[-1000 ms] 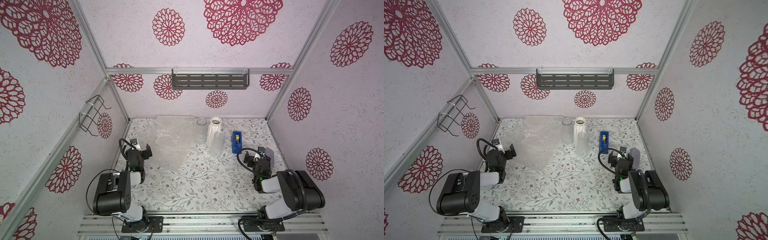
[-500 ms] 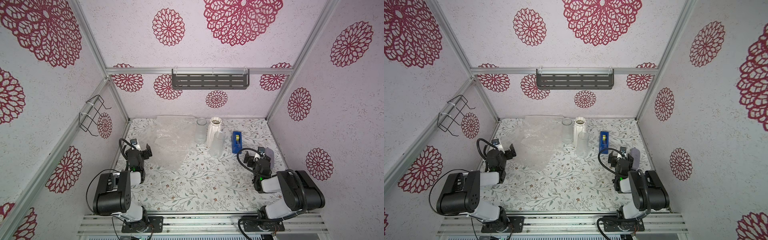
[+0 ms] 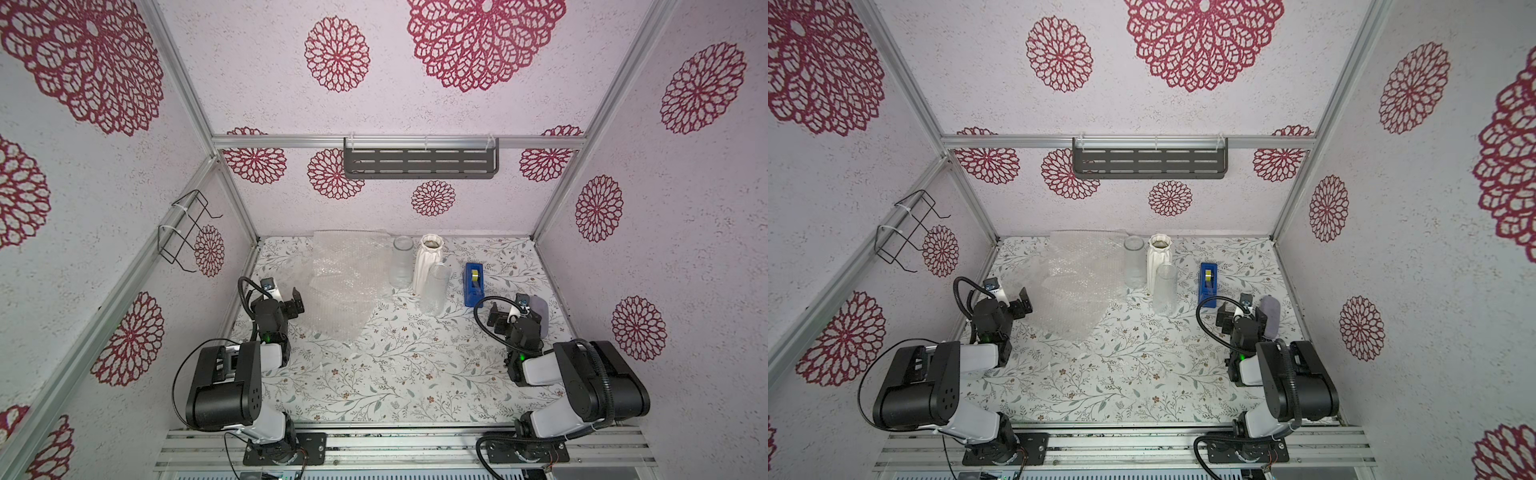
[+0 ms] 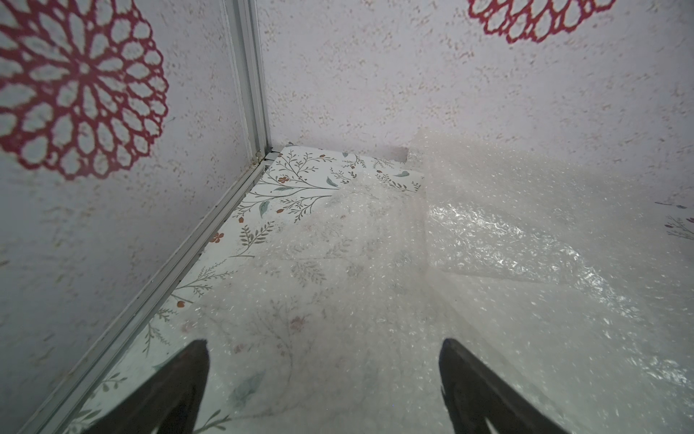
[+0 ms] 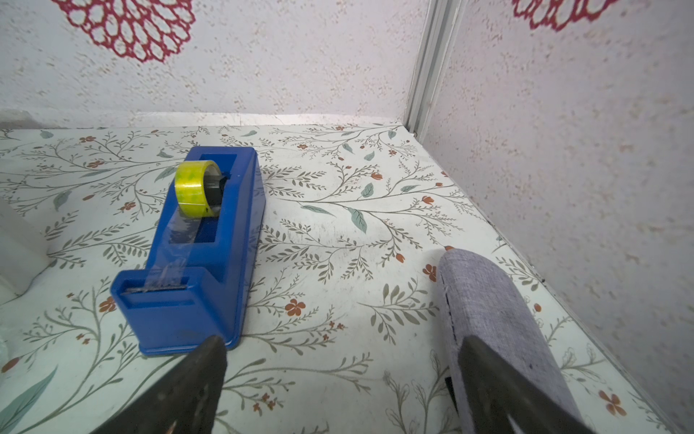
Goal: Wrap vases in bubble wrap
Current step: Pick up the bubble wrap from the bubble wrap.
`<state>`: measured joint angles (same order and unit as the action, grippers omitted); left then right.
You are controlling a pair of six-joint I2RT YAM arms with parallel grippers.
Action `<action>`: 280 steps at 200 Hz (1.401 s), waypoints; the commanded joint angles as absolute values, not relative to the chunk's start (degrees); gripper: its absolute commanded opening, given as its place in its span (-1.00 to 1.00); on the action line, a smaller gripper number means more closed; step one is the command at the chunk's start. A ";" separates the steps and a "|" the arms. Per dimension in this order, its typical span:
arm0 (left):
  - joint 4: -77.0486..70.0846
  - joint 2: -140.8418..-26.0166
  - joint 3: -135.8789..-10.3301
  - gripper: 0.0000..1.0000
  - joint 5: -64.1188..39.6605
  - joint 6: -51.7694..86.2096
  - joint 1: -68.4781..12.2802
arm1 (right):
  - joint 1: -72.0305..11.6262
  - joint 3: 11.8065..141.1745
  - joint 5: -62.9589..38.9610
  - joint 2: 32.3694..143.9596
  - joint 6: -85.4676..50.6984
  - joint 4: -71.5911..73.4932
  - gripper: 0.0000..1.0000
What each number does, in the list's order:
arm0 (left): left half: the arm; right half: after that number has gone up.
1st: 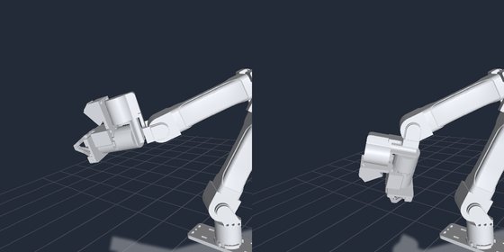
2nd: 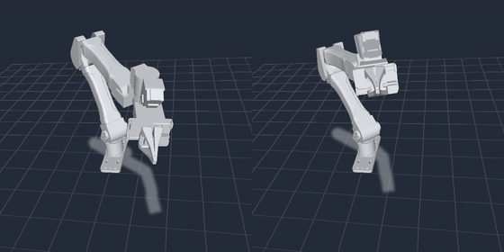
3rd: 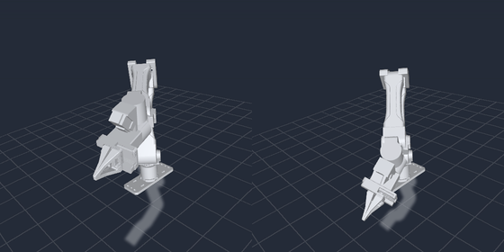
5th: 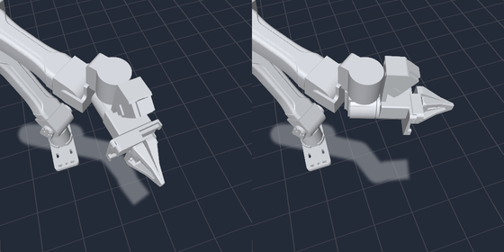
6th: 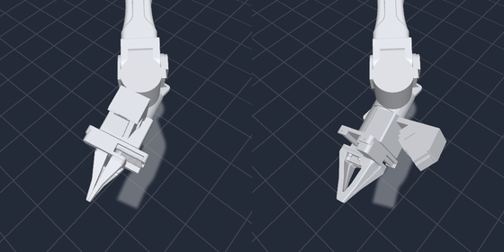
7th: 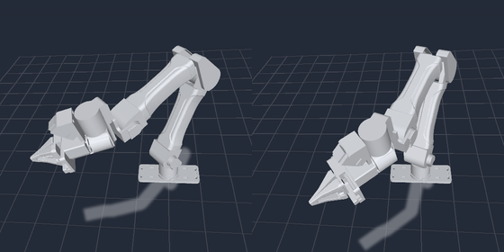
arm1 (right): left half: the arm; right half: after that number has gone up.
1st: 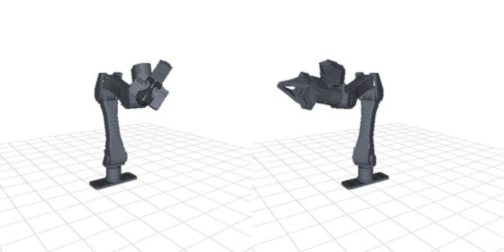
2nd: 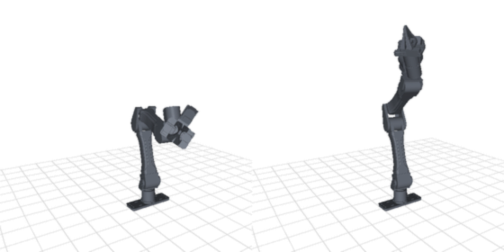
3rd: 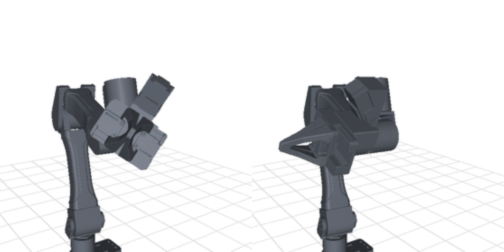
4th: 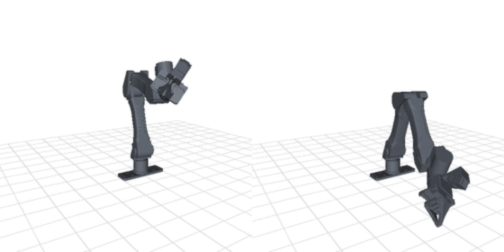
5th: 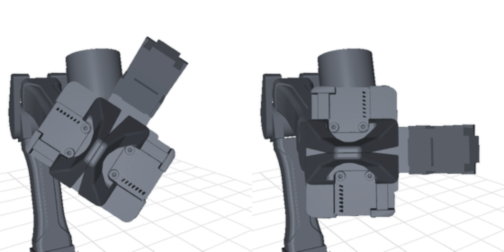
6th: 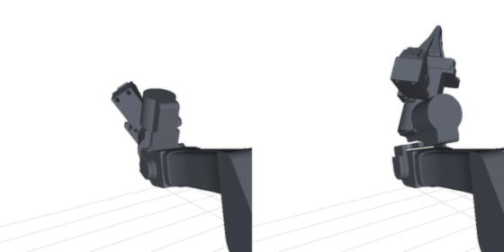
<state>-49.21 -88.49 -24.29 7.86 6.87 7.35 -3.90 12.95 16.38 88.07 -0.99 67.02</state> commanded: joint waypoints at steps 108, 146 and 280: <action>-15.11 -62.00 -37.10 0.95 22.77 22.44 -7.91 | -6.51 19.11 19.20 48.81 -15.07 32.46 0.98; 3.68 -67.85 -46.15 0.95 17.91 41.03 -3.68 | -5.15 17.94 25.31 39.76 -30.52 20.86 0.98; 18.76 -107.81 -71.43 0.08 -0.86 46.77 -2.03 | -5.19 19.59 20.35 41.30 -29.97 6.49 0.98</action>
<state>18.33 -105.21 -68.14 4.43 45.47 -2.33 -5.23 18.59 20.73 41.32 -29.52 6.98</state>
